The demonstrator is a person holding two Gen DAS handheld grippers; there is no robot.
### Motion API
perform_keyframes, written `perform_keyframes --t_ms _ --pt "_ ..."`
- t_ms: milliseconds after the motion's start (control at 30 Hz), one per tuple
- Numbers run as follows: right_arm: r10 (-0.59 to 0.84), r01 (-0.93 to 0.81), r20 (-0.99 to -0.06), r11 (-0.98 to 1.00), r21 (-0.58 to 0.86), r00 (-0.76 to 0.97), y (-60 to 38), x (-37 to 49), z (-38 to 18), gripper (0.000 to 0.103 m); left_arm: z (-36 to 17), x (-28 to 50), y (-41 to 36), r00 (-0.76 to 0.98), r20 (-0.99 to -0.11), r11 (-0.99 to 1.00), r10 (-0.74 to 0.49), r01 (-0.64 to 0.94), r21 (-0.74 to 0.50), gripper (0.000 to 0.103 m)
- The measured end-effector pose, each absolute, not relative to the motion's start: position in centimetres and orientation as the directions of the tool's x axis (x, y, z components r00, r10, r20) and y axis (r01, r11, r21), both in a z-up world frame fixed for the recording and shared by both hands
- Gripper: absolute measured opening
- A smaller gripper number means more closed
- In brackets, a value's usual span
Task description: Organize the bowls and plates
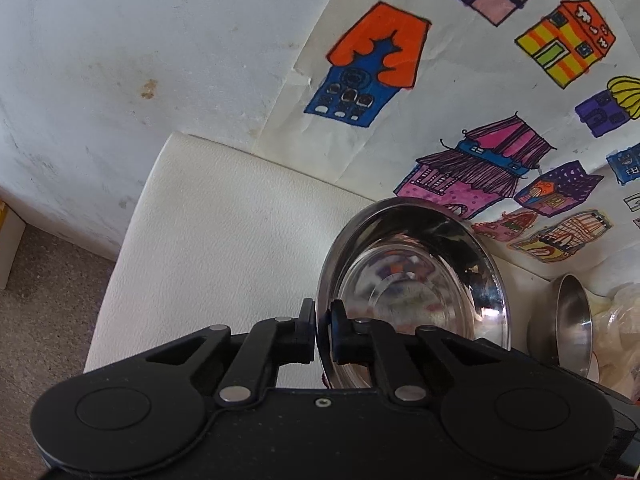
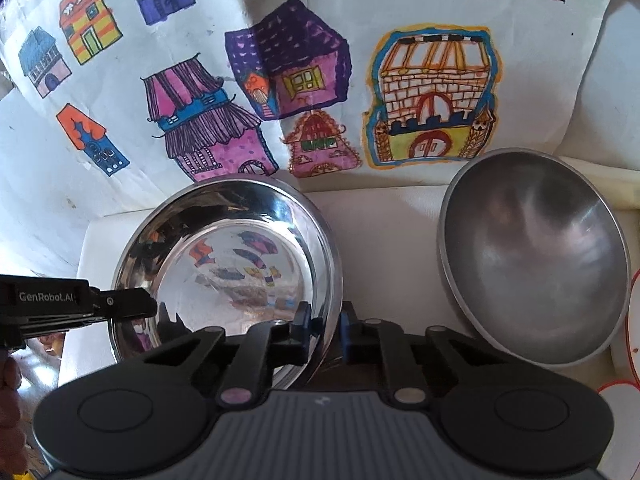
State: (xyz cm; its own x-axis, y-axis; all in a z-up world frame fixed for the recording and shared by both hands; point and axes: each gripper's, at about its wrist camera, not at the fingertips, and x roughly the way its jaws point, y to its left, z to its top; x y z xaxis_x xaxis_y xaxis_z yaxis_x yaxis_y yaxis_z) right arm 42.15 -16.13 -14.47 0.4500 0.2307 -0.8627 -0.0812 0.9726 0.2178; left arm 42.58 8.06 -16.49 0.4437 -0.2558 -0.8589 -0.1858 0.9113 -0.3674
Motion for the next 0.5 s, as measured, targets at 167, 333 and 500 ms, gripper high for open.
perform_keyframes --t_ms 167,333,500 --pt "0.241 -0.09 -0.844 0.97 0.225 0.48 -16.2 41.6 -13.2 0.014 -15.3 42.3 8.4 0.474 -0.843 0.909 -0.254 -0.181 -0.375 0.007" --pt "0.25 -0.105 -0.827 0.968 0.229 0.503 -16.2 41.1 -11.7 0.014 -13.8 41.6 8.6 0.503 -0.828 0.915 -0.249 -0.158 -0.371 0.007" --pt "0.272 -0.119 -0.813 0.962 0.247 0.515 -16.2 39.8 -10.2 0.014 -12.3 40.1 9.3 0.522 -0.816 0.922 -0.251 -0.128 -0.366 0.007"
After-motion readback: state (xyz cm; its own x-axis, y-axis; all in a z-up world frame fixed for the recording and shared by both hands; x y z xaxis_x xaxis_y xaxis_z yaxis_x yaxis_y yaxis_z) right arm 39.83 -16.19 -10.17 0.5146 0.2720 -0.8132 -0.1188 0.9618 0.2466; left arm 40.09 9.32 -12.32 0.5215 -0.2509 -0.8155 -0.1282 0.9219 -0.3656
